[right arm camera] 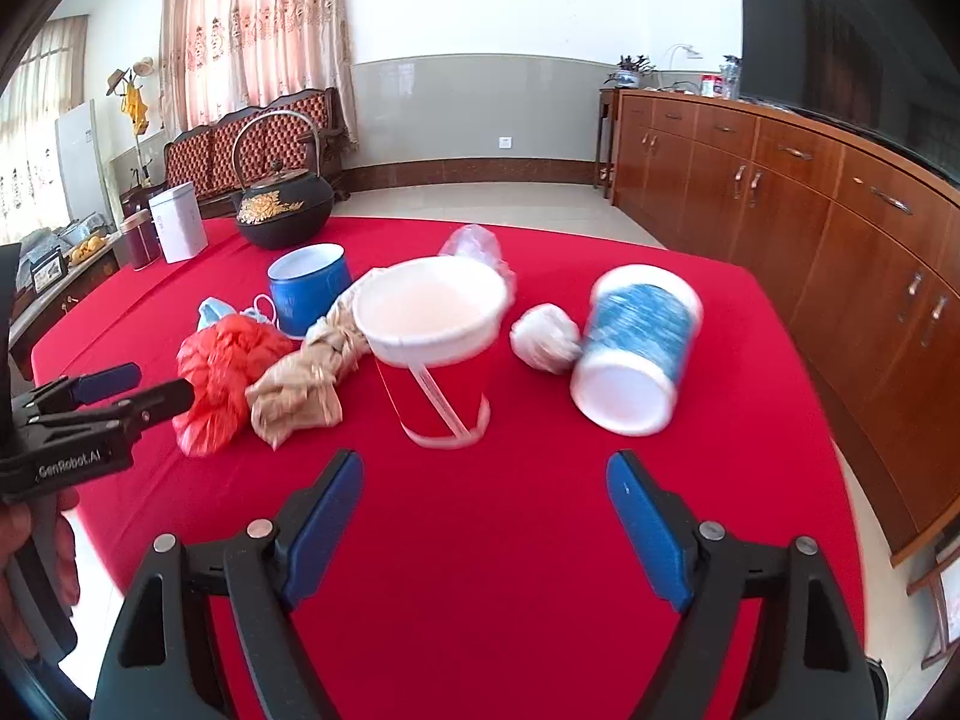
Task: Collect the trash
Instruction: 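Grasp the red plastic bag with the left tool while the right grasps the white-red paper cup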
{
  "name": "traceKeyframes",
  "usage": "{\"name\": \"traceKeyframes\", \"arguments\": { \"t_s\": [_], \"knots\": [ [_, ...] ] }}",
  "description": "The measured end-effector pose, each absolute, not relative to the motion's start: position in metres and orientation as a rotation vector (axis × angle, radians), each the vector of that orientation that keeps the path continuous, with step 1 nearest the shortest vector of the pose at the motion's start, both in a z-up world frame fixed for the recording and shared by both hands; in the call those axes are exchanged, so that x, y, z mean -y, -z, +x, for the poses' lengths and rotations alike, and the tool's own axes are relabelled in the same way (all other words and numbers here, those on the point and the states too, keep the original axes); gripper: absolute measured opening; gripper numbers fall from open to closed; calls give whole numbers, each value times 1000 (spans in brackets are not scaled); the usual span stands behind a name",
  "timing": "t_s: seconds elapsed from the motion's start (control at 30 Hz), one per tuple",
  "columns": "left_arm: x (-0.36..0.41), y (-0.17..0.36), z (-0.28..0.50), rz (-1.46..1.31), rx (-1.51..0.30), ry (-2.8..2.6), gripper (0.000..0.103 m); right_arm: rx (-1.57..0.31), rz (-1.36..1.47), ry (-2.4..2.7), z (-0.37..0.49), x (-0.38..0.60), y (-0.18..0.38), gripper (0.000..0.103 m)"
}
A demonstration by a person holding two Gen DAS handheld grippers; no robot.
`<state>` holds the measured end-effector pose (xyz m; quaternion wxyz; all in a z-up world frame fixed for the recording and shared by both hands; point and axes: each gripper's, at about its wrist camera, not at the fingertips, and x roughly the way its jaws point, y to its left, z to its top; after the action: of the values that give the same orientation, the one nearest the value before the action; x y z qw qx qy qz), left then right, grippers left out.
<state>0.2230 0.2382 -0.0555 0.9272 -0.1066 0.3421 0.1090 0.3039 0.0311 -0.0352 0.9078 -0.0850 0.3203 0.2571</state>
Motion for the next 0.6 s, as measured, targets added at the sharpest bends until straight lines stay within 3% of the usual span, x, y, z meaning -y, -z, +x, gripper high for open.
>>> {"name": "traceKeyframes", "arguments": {
  "t_s": [0.13,0.37,0.43,0.47,0.5,0.6],
  "knots": [
    [-238,61,236,-219,-711,-198,84,-663,-191,-537,321,-53,38,85],
    [-241,67,250,-258,-737,-147,73,-668,-194,-549,338,-69,39,83],
    [-240,68,252,-259,-741,-131,65,-669,-202,-554,340,-72,40,74],
    [-239,68,252,-260,-743,-119,58,-671,-207,-557,341,-74,40,62],
    [-239,68,252,-262,-742,-102,47,-681,-212,-562,343,-76,41,57],
    [-237,65,249,-255,-728,-92,41,-678,-210,-567,342,-78,40,55]
  ]
}}
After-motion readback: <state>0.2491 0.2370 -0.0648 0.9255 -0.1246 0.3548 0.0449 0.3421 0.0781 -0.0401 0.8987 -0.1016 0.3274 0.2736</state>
